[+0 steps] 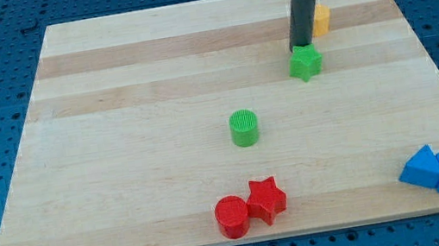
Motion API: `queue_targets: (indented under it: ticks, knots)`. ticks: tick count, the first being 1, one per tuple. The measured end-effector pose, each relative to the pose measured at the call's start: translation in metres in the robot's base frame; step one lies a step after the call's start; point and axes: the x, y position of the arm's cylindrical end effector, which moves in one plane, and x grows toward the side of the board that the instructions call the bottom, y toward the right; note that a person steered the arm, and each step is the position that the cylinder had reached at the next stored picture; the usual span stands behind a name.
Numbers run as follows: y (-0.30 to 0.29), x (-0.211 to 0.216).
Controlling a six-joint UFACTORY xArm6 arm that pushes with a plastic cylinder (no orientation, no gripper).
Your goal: Push the yellow hexagon to the top right
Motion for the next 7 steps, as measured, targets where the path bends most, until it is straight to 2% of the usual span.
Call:
queue_targets:
  ticks: [3, 5, 7]
  knots:
    - [0.020, -0.040]
    - [0.062, -0.061]
    - [0.069, -0.075]
